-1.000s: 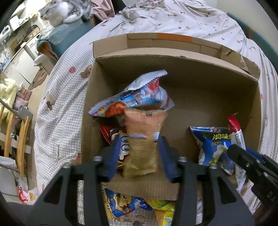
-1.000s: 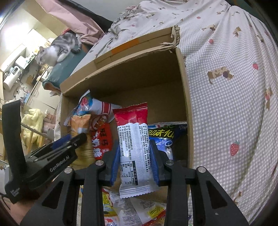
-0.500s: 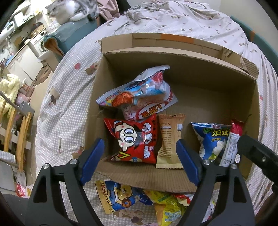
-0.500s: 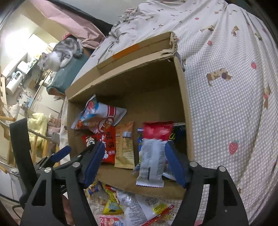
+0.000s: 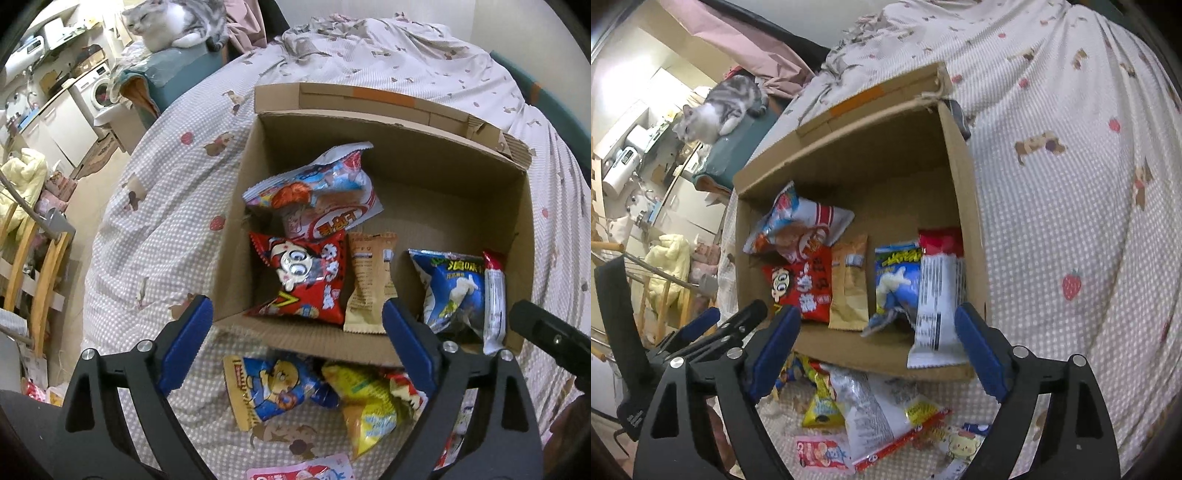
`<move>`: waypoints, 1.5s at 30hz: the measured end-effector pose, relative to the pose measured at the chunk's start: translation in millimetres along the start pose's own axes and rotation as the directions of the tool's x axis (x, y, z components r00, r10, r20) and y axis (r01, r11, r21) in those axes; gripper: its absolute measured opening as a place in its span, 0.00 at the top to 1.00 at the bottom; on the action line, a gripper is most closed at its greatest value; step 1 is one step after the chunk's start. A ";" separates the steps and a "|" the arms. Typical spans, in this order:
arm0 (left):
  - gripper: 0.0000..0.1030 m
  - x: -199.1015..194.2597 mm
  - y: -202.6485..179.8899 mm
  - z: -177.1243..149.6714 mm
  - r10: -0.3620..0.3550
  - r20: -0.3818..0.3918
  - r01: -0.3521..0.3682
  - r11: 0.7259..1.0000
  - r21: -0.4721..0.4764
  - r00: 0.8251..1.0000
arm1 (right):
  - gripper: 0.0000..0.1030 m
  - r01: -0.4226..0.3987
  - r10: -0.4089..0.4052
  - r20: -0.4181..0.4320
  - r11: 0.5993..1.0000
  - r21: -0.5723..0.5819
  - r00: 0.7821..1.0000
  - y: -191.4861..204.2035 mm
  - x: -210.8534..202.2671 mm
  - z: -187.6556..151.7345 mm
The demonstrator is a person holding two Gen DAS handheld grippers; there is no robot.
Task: Organize snacks
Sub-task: 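Withdraw both grippers from the box toward the remaining snacks, then grasp the pink printed snack packet with the left gripper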
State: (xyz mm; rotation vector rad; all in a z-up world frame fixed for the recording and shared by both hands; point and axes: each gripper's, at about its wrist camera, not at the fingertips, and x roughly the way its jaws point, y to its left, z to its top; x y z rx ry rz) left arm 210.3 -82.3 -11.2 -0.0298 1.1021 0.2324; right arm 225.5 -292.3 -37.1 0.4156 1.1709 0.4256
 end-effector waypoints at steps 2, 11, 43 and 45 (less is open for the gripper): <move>0.12 -2.5 3.9 -6.7 -0.013 -0.003 0.013 1.000 -0.001 1.000 | 0.15 0.000 0.000 0.005 1.000 -0.021 1.000 5.0 -3.9 -6.1; 0.12 -9.7 20.6 -28.2 -0.064 -0.021 0.064 0.998 -0.017 0.998 | 0.13 0.014 -0.008 0.040 0.989 -0.149 0.999 36.1 -31.0 -36.3; 0.11 -20.4 74.8 -100.2 -0.129 -0.081 0.139 0.982 0.128 0.988 | 0.13 0.061 -0.059 -0.032 0.996 0.059 0.998 3.4 -43.1 -127.4; 0.11 -17.1 76.4 -104.4 -0.145 -0.095 0.157 0.980 0.125 0.985 | 0.13 0.060 -0.057 -0.041 0.994 0.096 0.998 -3.3 -42.0 -130.6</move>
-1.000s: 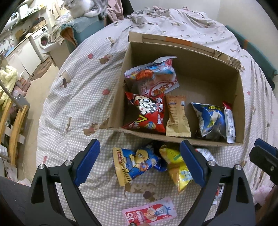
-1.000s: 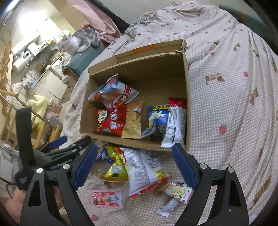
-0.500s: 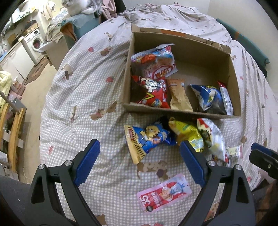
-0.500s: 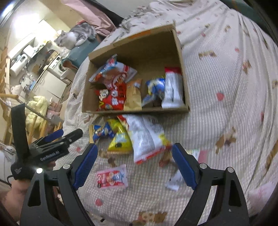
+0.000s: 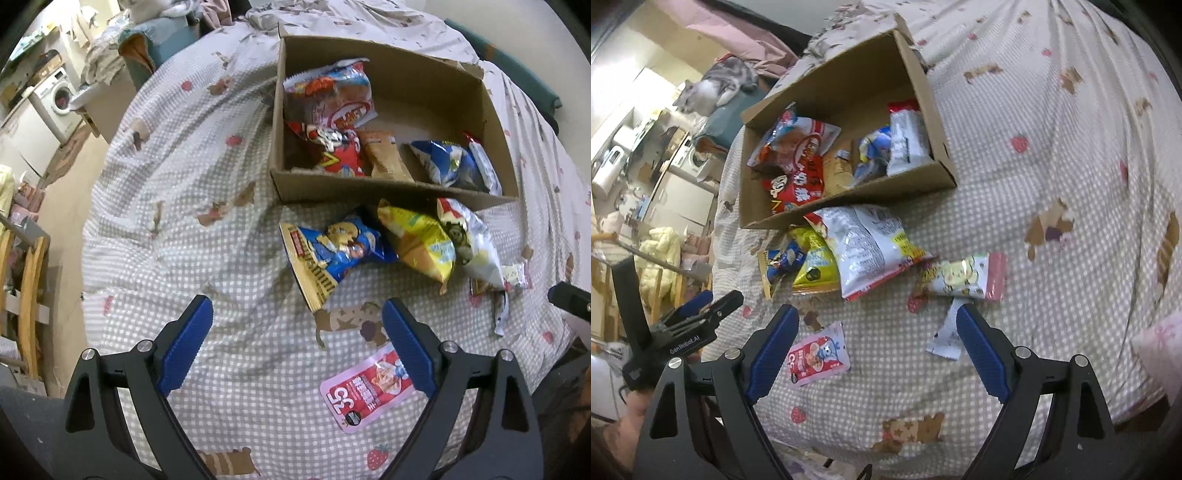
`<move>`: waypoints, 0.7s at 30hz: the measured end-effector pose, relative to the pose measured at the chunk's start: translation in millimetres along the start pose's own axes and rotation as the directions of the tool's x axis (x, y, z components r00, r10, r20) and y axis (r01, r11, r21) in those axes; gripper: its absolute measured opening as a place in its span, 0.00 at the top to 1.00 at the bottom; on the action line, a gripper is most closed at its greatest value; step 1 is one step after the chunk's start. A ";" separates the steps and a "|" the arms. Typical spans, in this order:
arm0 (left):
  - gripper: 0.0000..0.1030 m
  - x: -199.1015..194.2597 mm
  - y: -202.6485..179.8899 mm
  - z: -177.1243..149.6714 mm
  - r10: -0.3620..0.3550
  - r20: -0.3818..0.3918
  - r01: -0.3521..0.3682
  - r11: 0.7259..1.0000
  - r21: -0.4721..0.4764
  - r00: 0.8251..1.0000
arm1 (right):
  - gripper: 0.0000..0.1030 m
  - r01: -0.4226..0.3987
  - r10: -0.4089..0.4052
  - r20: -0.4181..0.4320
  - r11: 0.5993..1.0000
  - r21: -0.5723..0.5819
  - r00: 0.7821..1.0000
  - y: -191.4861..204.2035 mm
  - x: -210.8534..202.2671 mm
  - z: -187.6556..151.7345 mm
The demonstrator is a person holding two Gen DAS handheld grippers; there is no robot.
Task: Organize snacks
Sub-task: 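Grasp the pink printed snack packet with the left gripper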
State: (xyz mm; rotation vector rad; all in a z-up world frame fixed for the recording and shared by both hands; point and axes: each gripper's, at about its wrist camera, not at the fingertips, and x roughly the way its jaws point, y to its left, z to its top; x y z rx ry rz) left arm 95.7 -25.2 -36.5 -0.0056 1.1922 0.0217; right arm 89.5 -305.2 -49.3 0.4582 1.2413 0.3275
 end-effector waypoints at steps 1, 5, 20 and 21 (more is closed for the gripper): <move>0.11 2.6 0.4 -2.1 -0.004 -0.011 0.004 1.000 -0.001 1.000 | 0.13 0.005 -0.005 -0.003 1.000 0.015 1.000 -3.2 1.1 -0.6; 0.11 18.7 2.9 -14.1 -0.041 -0.098 0.041 0.999 -0.003 0.994 | 0.13 0.026 -0.024 -0.030 0.997 0.070 0.999 -14.1 10.4 -3.8; 0.11 79.9 -90.9 -56.3 -0.066 -0.387 0.247 0.864 0.440 0.920 | 0.13 0.066 -0.055 -0.067 0.984 0.168 0.996 -41.7 18.2 -1.0; 0.11 85.2 -95.5 -54.4 -0.056 -0.404 0.260 0.843 0.471 0.913 | 0.13 0.064 -0.052 -0.068 0.983 0.174 0.996 -43.6 19.2 -1.1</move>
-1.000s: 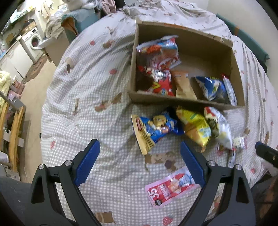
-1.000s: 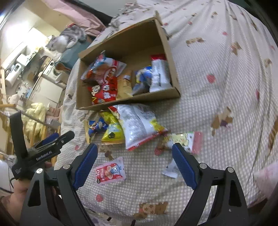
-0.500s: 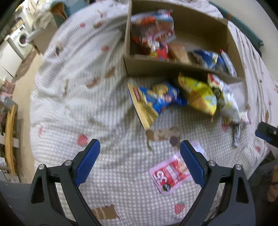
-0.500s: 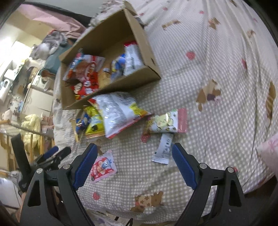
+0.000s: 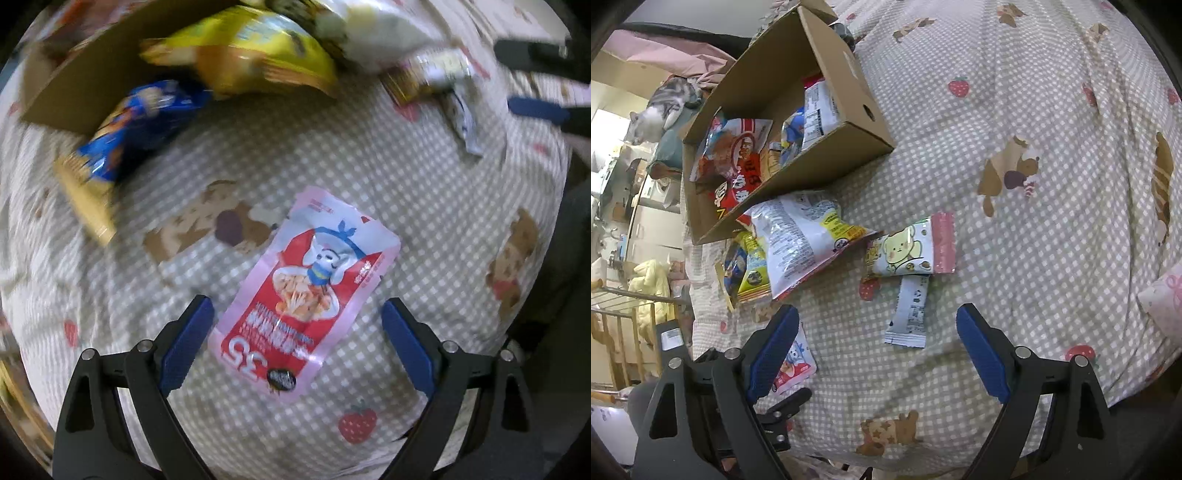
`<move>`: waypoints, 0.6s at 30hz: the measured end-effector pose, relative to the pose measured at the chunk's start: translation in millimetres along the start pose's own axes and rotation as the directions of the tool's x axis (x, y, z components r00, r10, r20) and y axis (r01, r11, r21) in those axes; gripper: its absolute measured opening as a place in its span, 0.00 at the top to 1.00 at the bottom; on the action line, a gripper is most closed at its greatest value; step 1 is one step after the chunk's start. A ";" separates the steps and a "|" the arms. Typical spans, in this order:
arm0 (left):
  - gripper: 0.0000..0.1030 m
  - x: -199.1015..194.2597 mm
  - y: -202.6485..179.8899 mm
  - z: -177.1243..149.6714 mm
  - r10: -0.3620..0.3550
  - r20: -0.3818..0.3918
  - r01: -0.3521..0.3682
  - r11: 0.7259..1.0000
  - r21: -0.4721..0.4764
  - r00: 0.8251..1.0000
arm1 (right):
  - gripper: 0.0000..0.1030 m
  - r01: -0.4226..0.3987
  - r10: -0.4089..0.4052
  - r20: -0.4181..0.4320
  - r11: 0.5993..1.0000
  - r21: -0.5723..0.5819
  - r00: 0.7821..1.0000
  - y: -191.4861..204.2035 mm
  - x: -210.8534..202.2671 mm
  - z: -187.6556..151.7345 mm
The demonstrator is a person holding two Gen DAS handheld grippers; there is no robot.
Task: Organize snacks
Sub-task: 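Grasp the pink printed snack packet with the left gripper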
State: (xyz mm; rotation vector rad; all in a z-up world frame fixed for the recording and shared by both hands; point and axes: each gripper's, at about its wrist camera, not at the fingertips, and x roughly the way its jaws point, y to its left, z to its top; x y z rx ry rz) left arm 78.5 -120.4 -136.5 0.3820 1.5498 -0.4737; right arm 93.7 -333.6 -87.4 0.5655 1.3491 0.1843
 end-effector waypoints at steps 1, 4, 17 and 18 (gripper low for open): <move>0.11 1.8 -1.1 5.0 0.001 -0.003 -0.001 0.999 0.032 1.000 | 0.13 -0.002 0.002 0.000 1.000 0.007 1.000 -1.6 0.4 0.3; 0.12 6.4 -0.5 17.8 -0.017 -0.008 0.018 0.996 0.082 1.000 | 0.13 -0.011 0.011 0.004 1.000 0.026 1.000 -5.7 -1.0 2.8; 0.46 -10.0 -7.2 21.8 -0.070 0.043 0.070 0.998 -0.001 0.997 | 0.31 0.053 -0.052 -0.081 0.998 0.014 0.995 -15.8 21.7 11.8; 0.45 -13.3 -2.9 19.2 -0.074 0.050 0.075 0.997 -0.022 0.996 | 0.35 0.070 -0.071 -0.085 0.997 -0.010 0.994 -10.9 26.0 12.5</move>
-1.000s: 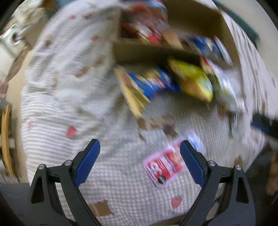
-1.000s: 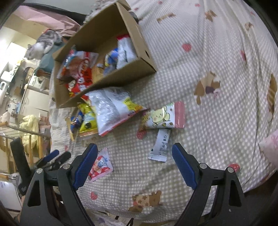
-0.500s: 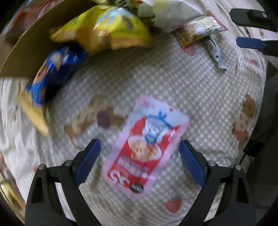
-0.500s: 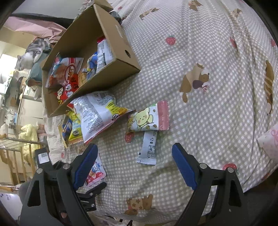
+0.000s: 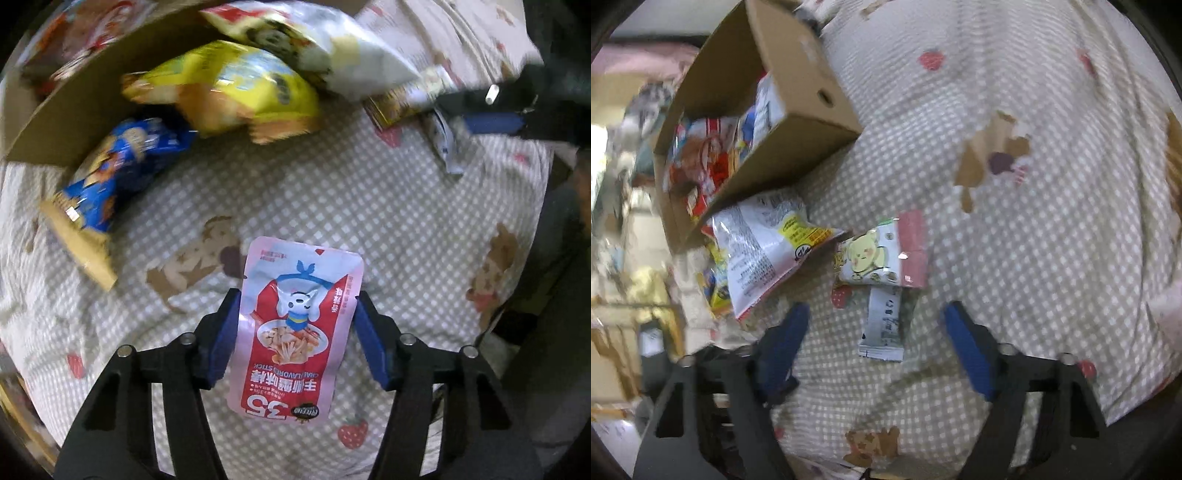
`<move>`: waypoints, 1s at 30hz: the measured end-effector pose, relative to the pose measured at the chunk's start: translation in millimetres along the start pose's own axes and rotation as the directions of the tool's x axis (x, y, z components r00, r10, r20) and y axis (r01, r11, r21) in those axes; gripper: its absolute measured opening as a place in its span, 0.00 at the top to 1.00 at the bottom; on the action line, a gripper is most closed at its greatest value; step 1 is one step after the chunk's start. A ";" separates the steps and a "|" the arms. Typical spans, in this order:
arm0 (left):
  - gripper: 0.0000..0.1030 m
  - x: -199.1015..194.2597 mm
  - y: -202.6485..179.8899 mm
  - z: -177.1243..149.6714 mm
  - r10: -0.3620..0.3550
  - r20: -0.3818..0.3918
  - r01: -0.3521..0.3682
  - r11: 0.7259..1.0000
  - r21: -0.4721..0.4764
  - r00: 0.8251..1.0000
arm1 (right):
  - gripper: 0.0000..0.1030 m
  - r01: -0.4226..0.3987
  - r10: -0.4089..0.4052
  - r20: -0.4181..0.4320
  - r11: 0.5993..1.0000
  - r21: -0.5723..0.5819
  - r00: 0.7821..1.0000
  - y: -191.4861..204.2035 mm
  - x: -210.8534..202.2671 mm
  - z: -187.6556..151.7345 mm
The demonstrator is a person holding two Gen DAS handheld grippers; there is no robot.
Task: Organize snacks
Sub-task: 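Grasp the pink printed snack packet with the left gripper, then hold the pink packet in the left gripper while the right grasps the white-and-blue stick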
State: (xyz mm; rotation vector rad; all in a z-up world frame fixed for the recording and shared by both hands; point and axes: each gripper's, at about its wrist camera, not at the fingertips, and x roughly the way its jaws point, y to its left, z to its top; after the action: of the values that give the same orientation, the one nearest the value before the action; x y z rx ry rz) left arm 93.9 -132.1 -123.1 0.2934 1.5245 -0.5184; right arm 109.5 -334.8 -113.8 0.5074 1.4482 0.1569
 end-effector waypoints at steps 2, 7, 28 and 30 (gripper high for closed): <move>0.46 -7.3 6.3 -3.7 -0.010 0.018 0.011 0.999 -0.049 1.000 | 0.44 0.053 -0.054 -0.019 0.997 -0.050 0.998 7.8 11.1 0.4; 0.46 -19.5 32.0 -16.9 0.020 0.044 -0.014 0.990 -0.140 0.999 | 0.52 0.203 -0.211 -0.032 0.965 -0.165 0.977 23.2 32.8 -0.2; 0.46 -56.1 43.5 -30.5 0.108 0.162 -0.059 0.958 -0.281 0.981 | 0.84 0.372 -0.372 0.126 0.928 0.027 0.920 -35.2 -31.6 -30.2; 0.46 -62.3 46.7 -30.1 0.116 0.178 -0.058 0.953 -0.298 0.977 | 0.83 0.322 -0.329 0.177 0.944 0.068 0.928 -38.7 -49.4 -35.5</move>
State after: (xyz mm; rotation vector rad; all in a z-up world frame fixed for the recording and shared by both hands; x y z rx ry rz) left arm 92.8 -68.6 -69.0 0.0779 1.3683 -0.2386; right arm 60.8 -380.6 -86.8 0.2968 1.3319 -0.1799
